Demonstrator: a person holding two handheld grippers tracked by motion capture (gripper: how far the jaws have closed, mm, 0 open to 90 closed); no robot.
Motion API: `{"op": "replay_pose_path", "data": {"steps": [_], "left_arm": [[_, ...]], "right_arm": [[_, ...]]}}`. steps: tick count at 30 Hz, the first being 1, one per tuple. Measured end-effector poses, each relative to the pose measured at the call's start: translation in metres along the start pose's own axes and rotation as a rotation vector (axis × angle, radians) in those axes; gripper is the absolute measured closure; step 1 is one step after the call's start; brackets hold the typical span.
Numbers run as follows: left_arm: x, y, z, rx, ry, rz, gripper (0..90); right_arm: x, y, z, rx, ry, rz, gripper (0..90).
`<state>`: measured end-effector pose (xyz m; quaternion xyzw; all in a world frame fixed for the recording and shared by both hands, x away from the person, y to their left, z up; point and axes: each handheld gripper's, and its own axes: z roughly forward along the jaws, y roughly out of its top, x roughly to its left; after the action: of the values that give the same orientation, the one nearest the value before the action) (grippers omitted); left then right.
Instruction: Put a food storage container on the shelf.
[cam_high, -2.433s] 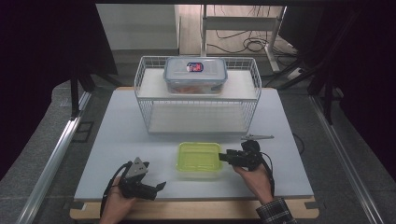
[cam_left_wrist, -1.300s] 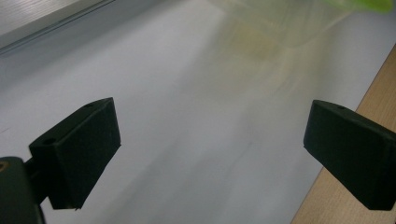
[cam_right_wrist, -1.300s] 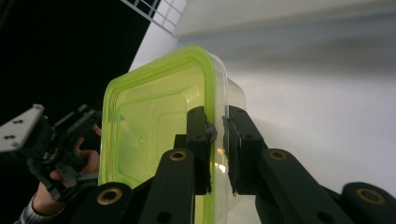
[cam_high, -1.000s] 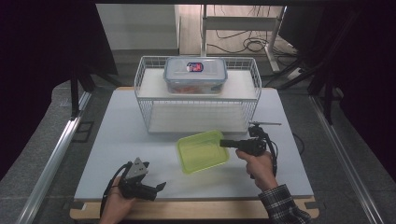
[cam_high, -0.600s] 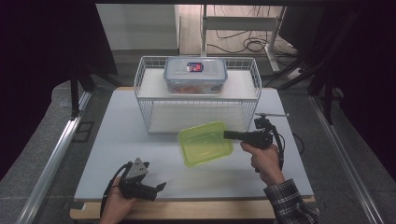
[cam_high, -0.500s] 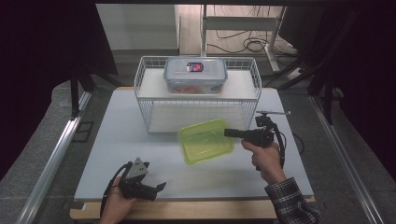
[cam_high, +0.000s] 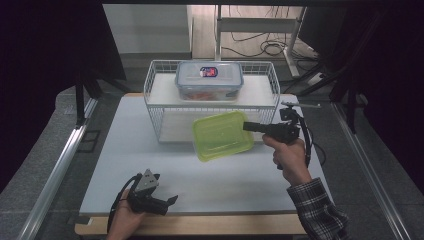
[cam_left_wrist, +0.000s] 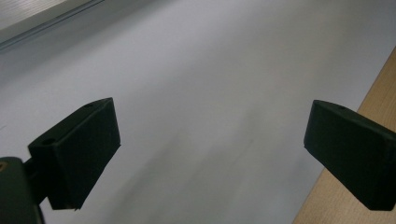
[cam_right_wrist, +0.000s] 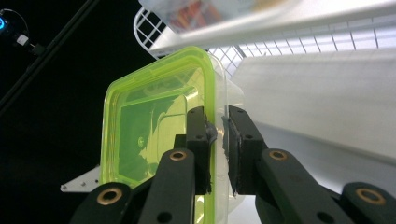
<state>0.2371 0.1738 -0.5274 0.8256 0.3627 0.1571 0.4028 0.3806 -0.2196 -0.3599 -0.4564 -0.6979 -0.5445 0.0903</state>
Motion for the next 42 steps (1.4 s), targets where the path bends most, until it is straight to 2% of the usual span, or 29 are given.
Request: {"op": "replay_pose_path", "data": {"steps": [18, 27, 33, 42], "left_arm": [[0.0, 0.0, 0.0, -0.001, -0.006, -0.006, 3.5], [0.001, 0.0, 0.0, 0.003, -0.008, -0.008, 3.5], [0.0, 0.0, -0.001, 0.002, -0.008, -0.01, 3.5], [0.0, 0.0, -0.001, 0.002, -0.008, -0.008, 3.5]], "right_arm": [[0.028, 0.048, -0.009, -0.07, 0.001, -0.036, 79.9], [0.04, 0.074, -0.006, -0.115, 0.005, -0.032, 80.0], [0.047, 0.092, -0.003, -0.152, -0.009, -0.034, 79.9], [0.055, 0.119, 0.007, -0.204, -0.063, -0.029, 79.9]]}}
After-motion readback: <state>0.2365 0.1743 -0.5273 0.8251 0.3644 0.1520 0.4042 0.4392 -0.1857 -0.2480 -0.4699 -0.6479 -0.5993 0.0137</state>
